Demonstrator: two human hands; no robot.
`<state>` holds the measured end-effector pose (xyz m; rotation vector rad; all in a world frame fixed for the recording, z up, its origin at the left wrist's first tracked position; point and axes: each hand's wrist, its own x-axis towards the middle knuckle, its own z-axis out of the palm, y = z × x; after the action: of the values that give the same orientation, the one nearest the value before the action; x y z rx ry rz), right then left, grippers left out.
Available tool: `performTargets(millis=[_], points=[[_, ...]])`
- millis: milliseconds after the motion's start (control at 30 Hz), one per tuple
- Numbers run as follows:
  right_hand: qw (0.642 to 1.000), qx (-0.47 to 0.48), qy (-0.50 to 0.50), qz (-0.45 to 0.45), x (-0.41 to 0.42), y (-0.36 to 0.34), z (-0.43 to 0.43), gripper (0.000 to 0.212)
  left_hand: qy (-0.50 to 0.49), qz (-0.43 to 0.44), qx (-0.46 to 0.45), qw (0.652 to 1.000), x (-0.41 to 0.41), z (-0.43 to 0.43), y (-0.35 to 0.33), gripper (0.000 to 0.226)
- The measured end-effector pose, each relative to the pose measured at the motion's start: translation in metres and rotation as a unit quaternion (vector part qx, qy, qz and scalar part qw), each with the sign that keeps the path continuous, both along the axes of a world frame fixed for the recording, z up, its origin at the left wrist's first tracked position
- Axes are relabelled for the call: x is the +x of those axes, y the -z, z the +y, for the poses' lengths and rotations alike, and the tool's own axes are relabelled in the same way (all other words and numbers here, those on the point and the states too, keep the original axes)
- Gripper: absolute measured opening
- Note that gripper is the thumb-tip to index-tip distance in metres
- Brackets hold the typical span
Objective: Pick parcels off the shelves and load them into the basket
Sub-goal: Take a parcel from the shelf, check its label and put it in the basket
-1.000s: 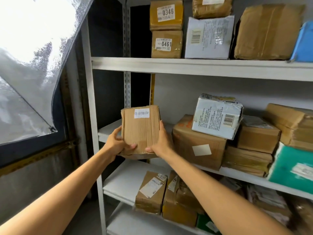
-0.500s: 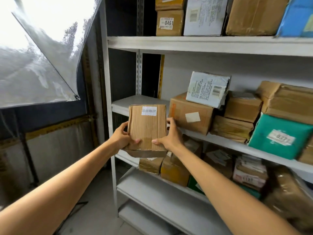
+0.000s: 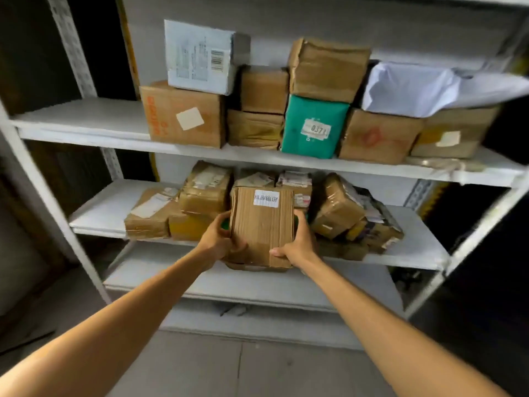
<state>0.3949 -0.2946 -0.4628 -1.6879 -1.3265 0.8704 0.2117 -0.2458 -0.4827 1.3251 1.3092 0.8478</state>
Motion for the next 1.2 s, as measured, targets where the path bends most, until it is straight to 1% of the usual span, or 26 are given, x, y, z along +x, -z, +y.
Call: performTargets(millis=[100, 167, 233, 300, 400, 467, 567, 633, 733, 833, 900, 967, 1033, 1100, 1133, 1200], points=[[0.995, 0.001, 0.101, -0.018, 0.072, 0.012, -0.026, 0.104, 0.076, 0.006, 0.000, 0.997, 0.081, 0.008, 0.012, 0.079], [0.989, -0.014, 0.146, -0.018, 0.107, 0.017, -0.045, 0.105, 0.124, 0.006, 0.012, 0.992, 0.125, 0.009, 0.021, 0.082], [0.976, -0.025, 0.217, -0.014, 0.150, 0.024, -0.073, 0.104, 0.204, 0.009, 0.023, 0.979, 0.182, 0.004, 0.028, 0.086], [0.957, -0.032, 0.289, -0.012, 0.182, 0.028, -0.103, 0.102, 0.277, 0.015, 0.012, 0.961, 0.235, -0.005, 0.033, 0.091], [0.919, -0.042, 0.392, -0.026, 0.216, 0.035, -0.152, 0.106, 0.410, 0.025, -0.010, 0.912, 0.304, -0.023, 0.043, 0.093], [0.889, -0.045, 0.455, -0.026, 0.228, 0.042, -0.186, 0.103, 0.474, 0.036, -0.016, 0.880, 0.343, -0.044, 0.045, 0.095], [0.840, -0.044, 0.541, -0.015, 0.237, 0.049, -0.240, 0.098, 0.546, 0.048, -0.013, 0.836, 0.391, -0.090, 0.042, 0.094], [0.808, -0.049, 0.587, -0.002, 0.234, 0.053, -0.277, 0.094, 0.590, 0.076, 0.012, 0.804, 0.415, -0.126, 0.044, 0.095], [0.747, -0.041, 0.663, 0.022, 0.221, 0.059, -0.331, 0.102, 0.667, 0.079, 0.014, 0.741, 0.436, -0.182, 0.053, 0.096], [0.671, -0.026, 0.740, 0.041, 0.192, 0.065, -0.382, 0.108, 0.738, 0.084, -0.001, 0.669, 0.445, -0.244, 0.059, 0.097], [0.615, -0.017, 0.787, 0.053, 0.167, 0.071, -0.414, 0.110, 0.780, 0.076, -0.005, 0.621, 0.445, -0.289, 0.063, 0.097], [0.555, -0.012, 0.830, 0.056, 0.137, 0.079, -0.447, 0.113, 0.823, 0.075, 0.004, 0.563, 0.440, -0.337, 0.064, 0.101], [0.493, -0.002, 0.868, 0.054, 0.106, 0.086, -0.480, 0.114, 0.857, 0.067, 0.025, 0.510, 0.427, -0.386, 0.064, 0.101], [0.430, 0.004, 0.902, 0.049, 0.072, 0.091, -0.511, 0.115, 0.892, 0.057, 0.037, 0.448, 0.410, -0.434, 0.064, 0.102], [0.400, 0.008, 0.915, 0.045, 0.055, 0.093, -0.525, 0.115, 0.904, 0.052, 0.042, 0.422, 0.400, -0.458, 0.065, 0.101], [0.351, 0.011, 0.935, 0.038, 0.025, 0.090, -0.551, 0.115, 0.927, 0.046, 0.052, 0.369, 0.379, -0.502, 0.063, 0.096]])
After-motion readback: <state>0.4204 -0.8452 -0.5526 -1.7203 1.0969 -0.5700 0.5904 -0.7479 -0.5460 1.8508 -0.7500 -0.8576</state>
